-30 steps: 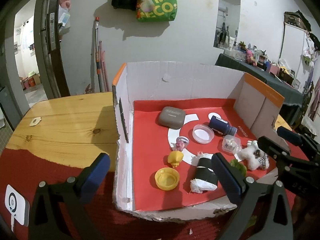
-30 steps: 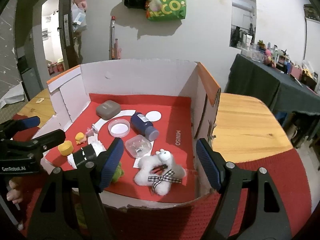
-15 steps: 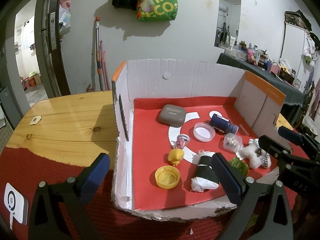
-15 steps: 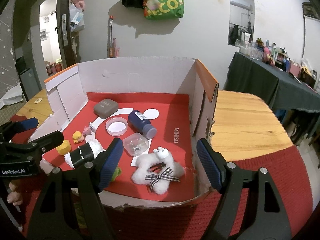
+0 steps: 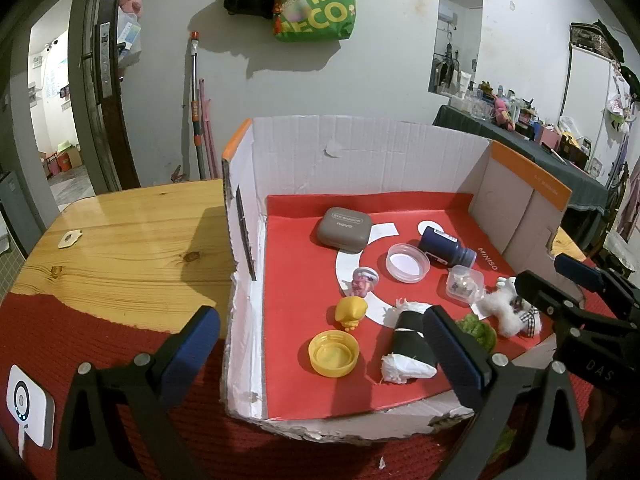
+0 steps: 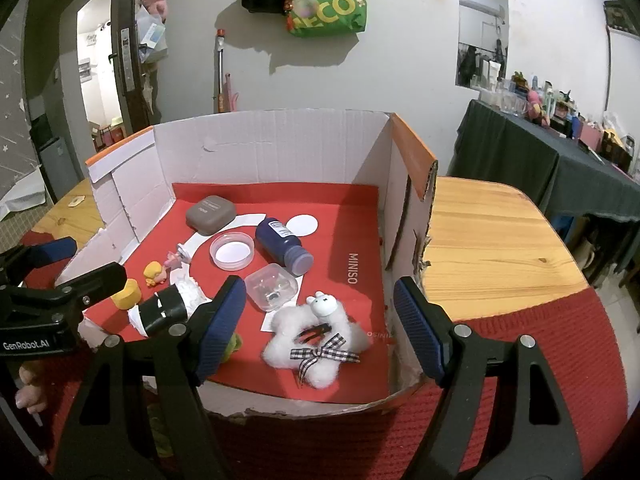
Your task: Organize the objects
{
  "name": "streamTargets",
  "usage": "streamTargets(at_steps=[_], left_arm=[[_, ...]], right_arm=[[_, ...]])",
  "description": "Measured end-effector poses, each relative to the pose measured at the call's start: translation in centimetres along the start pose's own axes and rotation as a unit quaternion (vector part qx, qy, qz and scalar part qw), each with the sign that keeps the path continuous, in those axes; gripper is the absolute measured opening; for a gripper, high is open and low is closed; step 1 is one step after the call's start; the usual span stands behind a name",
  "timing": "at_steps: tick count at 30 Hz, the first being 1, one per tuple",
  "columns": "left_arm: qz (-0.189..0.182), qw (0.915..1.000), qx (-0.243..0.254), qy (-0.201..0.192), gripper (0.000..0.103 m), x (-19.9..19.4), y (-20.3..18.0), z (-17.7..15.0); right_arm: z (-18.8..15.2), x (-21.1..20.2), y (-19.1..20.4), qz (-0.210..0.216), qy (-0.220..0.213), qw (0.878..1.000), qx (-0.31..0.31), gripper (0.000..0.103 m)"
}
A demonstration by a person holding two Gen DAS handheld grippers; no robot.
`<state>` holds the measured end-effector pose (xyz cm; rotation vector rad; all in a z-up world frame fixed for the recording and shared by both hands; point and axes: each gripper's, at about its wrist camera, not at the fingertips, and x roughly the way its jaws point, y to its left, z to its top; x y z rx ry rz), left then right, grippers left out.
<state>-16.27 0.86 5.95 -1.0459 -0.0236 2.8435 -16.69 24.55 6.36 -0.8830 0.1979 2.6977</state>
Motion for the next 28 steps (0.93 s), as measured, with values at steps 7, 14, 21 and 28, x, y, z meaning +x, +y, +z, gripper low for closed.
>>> streamTargets(at_steps=[7, 14, 21, 28], left_arm=[[0.000, 1.0000, -0.001, 0.000, 0.103, -0.02, 0.02, -0.02], [-0.001, 1.0000, 0.000, 0.001, 0.103, -0.02, 0.01, 0.00], [-0.001, 1.0000, 0.000, 0.001, 0.103, -0.02, -0.01, -0.01], [0.001, 1.0000, 0.003, 0.004, 0.103, 0.09, -0.12, -0.12]], right_arm=[[-0.04, 0.05, -0.10, 0.001, 0.002, 1.000, 0.001, 0.076], [-0.05, 0.08, -0.12, 0.000, 0.002, 1.000, 0.002, 0.076], [-0.24, 0.22, -0.20, 0.001, 0.005, 1.000, 0.007, 0.076], [-0.26, 0.21, -0.22, 0.002, 0.005, 1.000, 0.008, 0.076]])
